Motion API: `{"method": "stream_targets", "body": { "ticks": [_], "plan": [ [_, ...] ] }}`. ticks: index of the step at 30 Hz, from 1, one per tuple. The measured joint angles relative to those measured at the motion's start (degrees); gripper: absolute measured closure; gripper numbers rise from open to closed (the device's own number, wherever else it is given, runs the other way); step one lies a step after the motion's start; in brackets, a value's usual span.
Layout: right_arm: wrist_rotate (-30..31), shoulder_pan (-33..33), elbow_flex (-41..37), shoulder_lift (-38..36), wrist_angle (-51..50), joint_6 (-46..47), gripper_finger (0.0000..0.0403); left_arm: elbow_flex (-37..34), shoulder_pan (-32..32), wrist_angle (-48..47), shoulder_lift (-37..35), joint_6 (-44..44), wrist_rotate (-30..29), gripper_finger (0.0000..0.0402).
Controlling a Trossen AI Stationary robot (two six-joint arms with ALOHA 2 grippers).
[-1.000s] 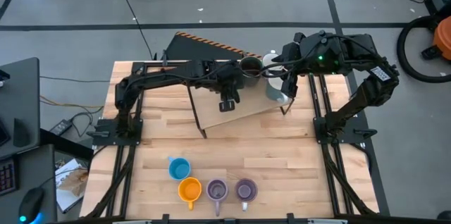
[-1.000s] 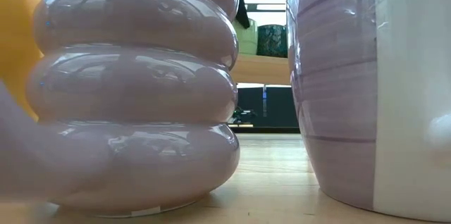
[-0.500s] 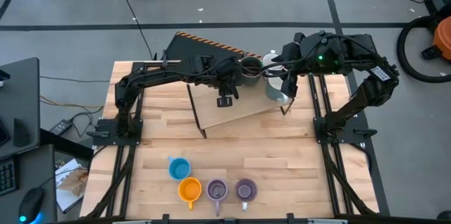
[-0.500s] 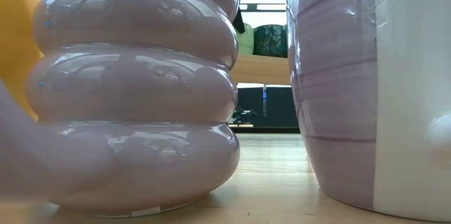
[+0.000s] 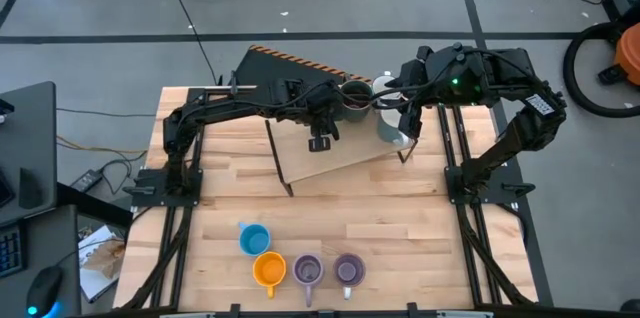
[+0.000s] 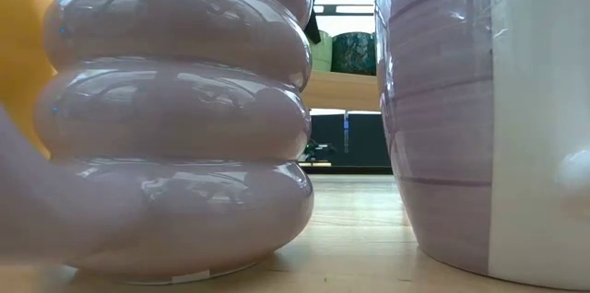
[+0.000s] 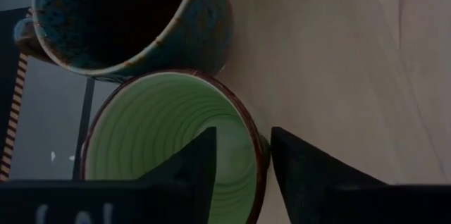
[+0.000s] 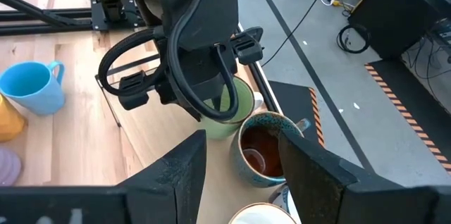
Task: Place coffee mugs
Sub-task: Put the green mug on the shelf, then put the blue mug on the shelf
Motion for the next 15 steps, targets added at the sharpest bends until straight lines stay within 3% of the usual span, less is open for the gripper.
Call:
{"method": "stream_targets", "body": {
  "ticks": [8, 15],
  "plan": [
    [0.02, 0.00, 0.02, 0.00, -0.02, -0.20, 0.0218, 0.00, -0.02, 0.00, -0.01, -0.16, -0.13, 0.0206],
    [0.44, 0.00, 0.00, 0.00, 0.00, -0.66, 0.0218, -0.07, -0.11, 1.32, -3.40, -0.20, 0.10, 0.0195]
  ]
}}
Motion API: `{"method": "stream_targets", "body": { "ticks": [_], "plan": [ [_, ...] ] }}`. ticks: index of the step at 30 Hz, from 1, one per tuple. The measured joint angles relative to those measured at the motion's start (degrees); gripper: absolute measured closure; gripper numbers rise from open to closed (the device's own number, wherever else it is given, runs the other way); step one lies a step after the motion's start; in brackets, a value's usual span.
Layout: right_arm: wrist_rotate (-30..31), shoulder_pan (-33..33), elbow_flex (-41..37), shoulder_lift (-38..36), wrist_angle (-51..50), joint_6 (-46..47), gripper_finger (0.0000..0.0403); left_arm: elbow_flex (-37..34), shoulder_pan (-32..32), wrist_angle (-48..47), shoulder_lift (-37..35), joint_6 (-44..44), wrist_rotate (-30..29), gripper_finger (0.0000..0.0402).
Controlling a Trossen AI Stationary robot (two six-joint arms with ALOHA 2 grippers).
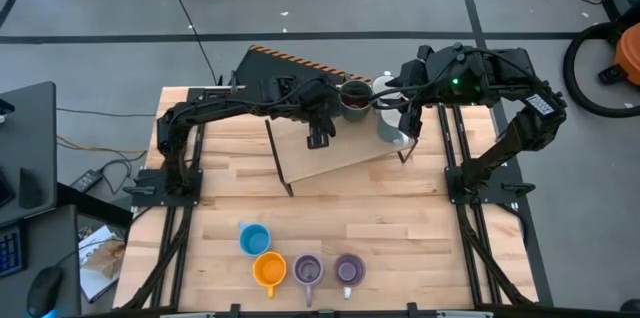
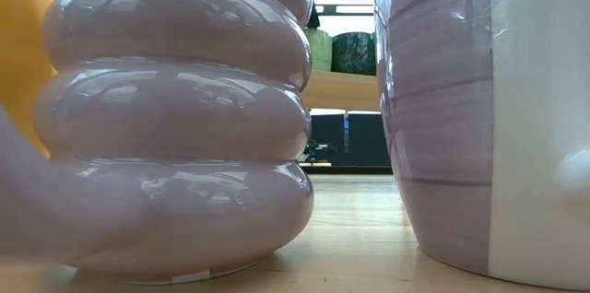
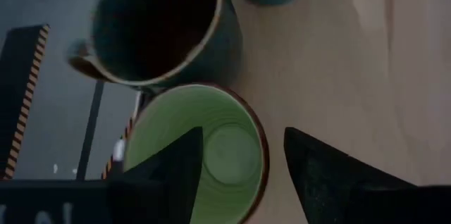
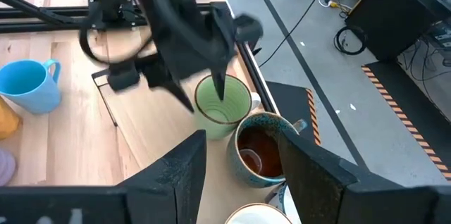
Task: Place coffee mugs
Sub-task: Put the blue mug on the shelf
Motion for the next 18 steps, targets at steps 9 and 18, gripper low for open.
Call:
{"method": "stream_targets", "body": {
  "ticks": [9, 18],
  "plan": [
    [2.53, 0.00, 0.00, -0.24, 0.00, -4.33, 0.0218, 0.09, -2.36, -1.50, -8.03, -10.98, 16.24, 0.0196],
    [7.09, -0.63, 0.00, -1.97, 4.07, -8.66, 0.0218, 0.08, -14.22, -13.78, -10.67, -30.88, 23.31, 0.0196]
  ]
}}
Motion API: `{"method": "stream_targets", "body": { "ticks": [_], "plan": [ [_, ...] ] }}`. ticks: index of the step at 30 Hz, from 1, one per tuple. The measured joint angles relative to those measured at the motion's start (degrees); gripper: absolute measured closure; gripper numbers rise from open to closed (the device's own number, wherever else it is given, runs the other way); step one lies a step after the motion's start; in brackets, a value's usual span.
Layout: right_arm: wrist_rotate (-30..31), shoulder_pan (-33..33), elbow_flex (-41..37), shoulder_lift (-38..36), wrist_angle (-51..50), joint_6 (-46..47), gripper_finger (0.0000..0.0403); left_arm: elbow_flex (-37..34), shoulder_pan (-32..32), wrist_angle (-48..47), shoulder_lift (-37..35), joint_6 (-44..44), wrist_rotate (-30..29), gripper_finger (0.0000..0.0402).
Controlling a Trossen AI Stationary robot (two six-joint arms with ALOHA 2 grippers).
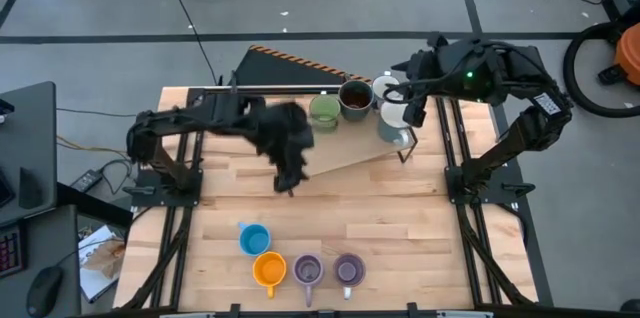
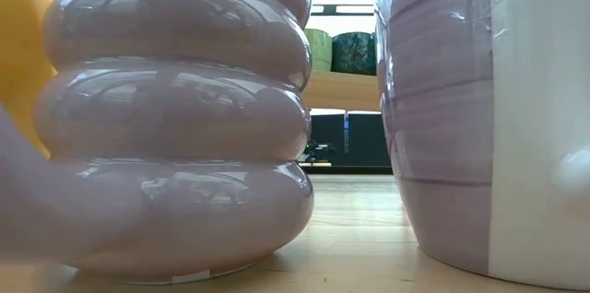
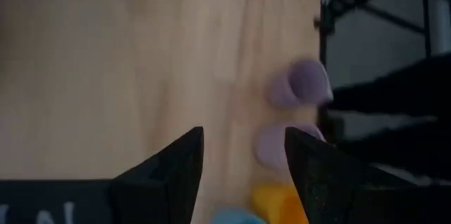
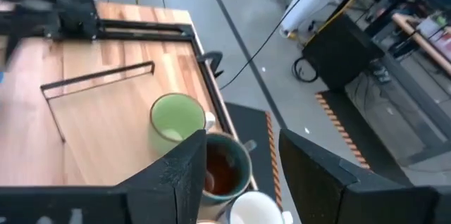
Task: Place coffee mugs
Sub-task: Put the blue mug on the shelf
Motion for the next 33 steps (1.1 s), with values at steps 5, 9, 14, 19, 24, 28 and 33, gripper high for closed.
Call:
{"method": "stream_targets", "body": {
  "ticks": [5, 9, 14, 19, 24, 28, 33],
  "plan": [
    [-0.03, -0.29, 0.02, -0.22, 3.32, -3.57, 0.0218, -0.13, -9.58, -3.86, 0.93, -8.67, -5.82, 0.0196],
    [-0.53, -0.25, 0.02, -0.22, 5.70, -5.45, 0.0218, -0.11, -15.29, -3.48, 1.07, -14.98, -13.78, 0.0209],
    [-1.89, -0.25, 0.02, -0.08, 6.26, -4.86, 0.0218, -0.15, -21.37, -4.55, 1.07, -24.85, -20.38, 0.0240],
    [-2.99, -0.25, 0.00, 0.20, 6.10, -0.26, 0.0218, -8.36, -27.37, -4.39, 0.77, -37.17, -22.22, 0.0262],
    [-6.99, -0.25, 0.00, 0.17, 6.18, 0.05, 0.0218, -18.99, -29.81, 1.88, 0.34, -49.09, -15.89, 0.0273],
    [-7.64, -0.25, 0.00, 0.17, 6.17, -0.44, 0.0218, -24.62, -30.13, 8.11, 0.26, -54.51, -11.53, 0.0274],
    [-7.73, -0.25, 0.04, 0.61, 6.14, -0.79, 0.0218, -27.97, -29.38, 8.33, 0.28, -63.10, -8.33, 0.0274]
  ]
}}
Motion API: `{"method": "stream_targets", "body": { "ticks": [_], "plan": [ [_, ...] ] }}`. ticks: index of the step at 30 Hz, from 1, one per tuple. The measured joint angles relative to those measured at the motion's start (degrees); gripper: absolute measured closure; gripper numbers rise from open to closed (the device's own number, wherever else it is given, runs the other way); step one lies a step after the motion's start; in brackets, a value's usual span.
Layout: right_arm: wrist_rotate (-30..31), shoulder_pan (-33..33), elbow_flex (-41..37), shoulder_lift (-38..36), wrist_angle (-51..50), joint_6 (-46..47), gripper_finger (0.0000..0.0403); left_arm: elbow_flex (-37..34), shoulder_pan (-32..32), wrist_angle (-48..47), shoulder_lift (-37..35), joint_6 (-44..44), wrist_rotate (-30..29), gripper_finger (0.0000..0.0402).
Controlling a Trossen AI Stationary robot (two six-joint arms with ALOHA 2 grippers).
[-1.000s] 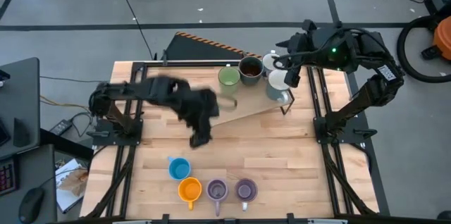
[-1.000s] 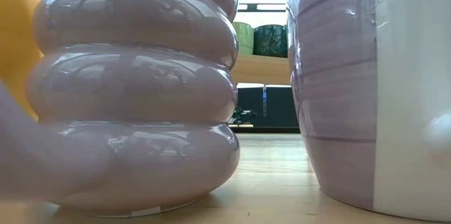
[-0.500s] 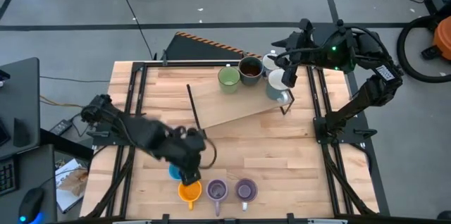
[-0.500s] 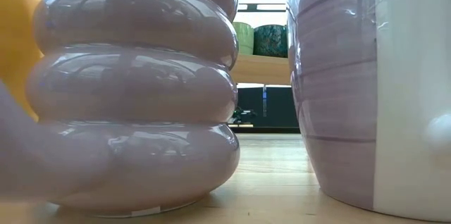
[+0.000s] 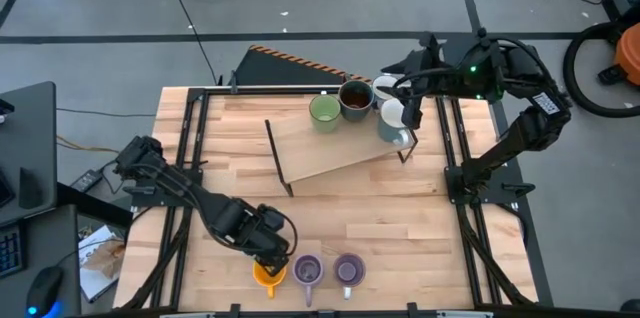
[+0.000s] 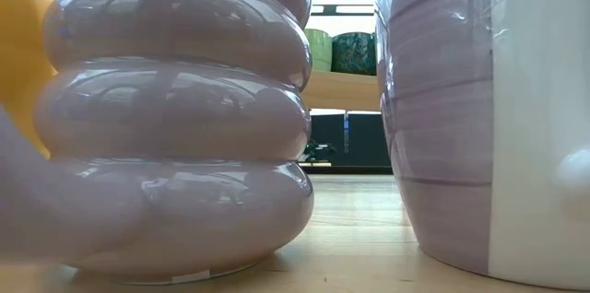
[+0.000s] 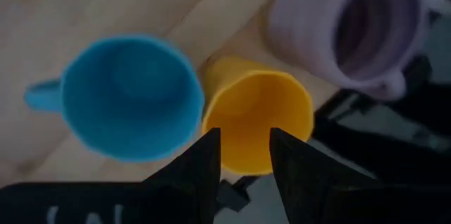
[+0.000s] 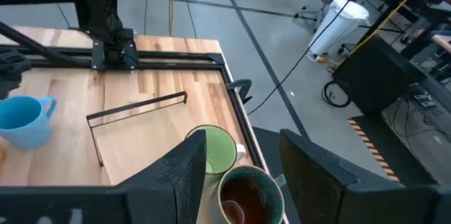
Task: Place coffee mugs
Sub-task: Put the blue mug on the shelf
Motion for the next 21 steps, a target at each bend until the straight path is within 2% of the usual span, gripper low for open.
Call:
{"method": "stream_targets", "body": {
  "ticks": [4, 8, 16, 21],
  "plan": [
    [-3.48, 0.00, -0.04, 1.01, -0.90, 0.77, 0.0218, -2.16, 1.64, -0.08, 0.00, -10.09, -0.29, 0.0274],
    [-7.24, 0.00, -0.04, 1.85, -2.39, 2.40, 0.0218, -4.02, 3.34, -0.05, 0.00, -15.33, -0.30, 0.0260],
    [-9.17, 0.30, -1.58, 2.29, -3.47, 2.52, 0.0218, -8.26, 4.89, 4.39, 0.00, -20.45, 4.12, 0.0180],
    [-10.55, 1.16, -3.24, 2.29, -3.47, 2.56, 0.0218, -11.74, 4.70, 6.58, 0.07, -22.90, 3.50, 0.0168]
  ]
}}
